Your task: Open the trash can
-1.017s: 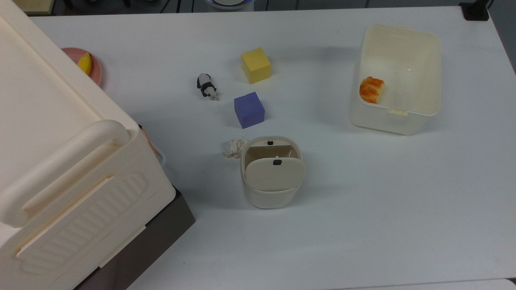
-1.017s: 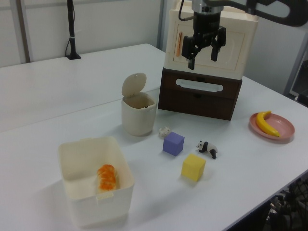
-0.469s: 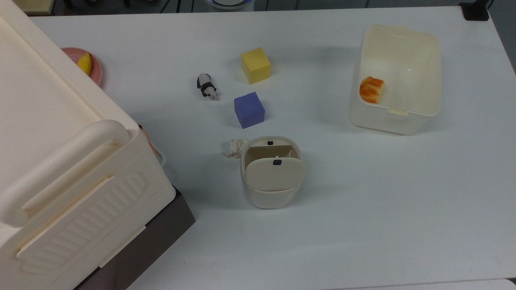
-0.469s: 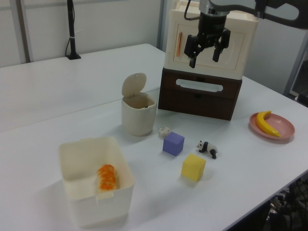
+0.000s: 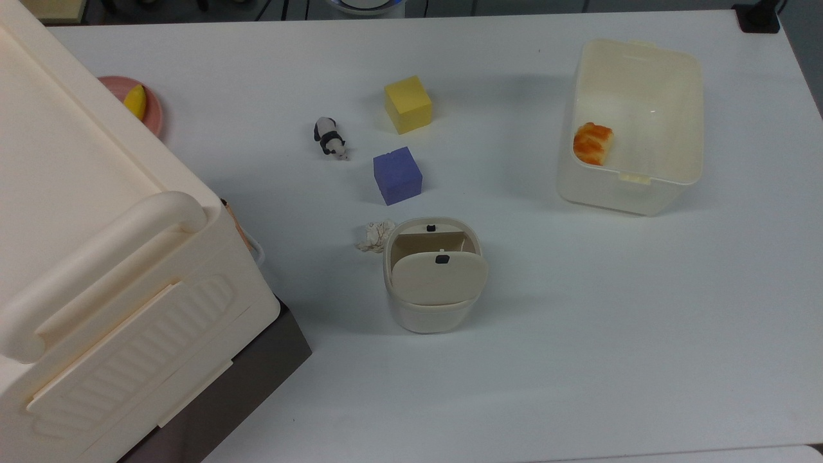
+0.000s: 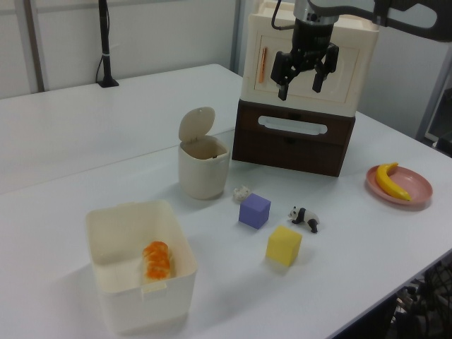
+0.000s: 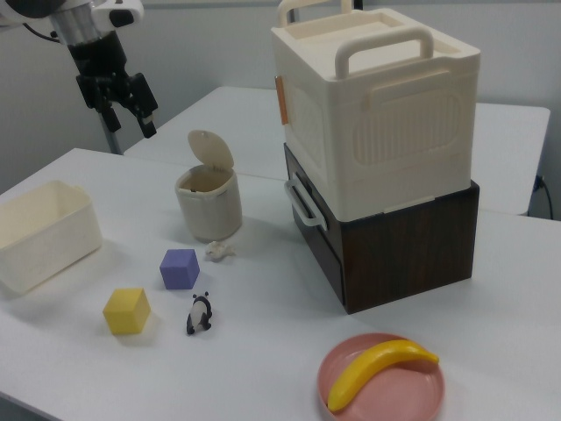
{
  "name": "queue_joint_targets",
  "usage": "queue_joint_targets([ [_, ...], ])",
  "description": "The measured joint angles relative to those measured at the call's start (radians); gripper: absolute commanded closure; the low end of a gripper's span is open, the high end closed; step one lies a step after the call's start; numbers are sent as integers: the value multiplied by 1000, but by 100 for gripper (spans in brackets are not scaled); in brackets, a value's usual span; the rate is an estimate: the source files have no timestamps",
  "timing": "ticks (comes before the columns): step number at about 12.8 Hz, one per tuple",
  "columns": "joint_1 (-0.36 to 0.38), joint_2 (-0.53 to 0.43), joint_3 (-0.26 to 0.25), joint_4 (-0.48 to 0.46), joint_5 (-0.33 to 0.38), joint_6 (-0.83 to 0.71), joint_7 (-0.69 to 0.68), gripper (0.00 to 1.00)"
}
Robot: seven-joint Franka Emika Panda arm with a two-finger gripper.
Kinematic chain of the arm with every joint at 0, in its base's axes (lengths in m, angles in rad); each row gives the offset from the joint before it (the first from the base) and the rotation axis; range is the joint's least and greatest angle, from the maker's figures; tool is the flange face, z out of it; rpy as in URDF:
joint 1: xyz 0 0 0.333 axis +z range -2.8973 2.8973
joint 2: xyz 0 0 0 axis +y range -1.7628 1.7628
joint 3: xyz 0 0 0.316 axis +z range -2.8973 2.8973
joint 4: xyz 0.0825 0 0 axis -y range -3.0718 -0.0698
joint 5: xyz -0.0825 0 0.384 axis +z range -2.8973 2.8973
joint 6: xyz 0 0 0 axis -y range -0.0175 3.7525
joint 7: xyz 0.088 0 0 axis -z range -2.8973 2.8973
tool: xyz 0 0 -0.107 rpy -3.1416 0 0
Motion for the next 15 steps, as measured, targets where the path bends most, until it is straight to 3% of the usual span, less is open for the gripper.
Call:
queue_joint_targets([
  [15,-3,23,-2,5,0,6,0,0],
])
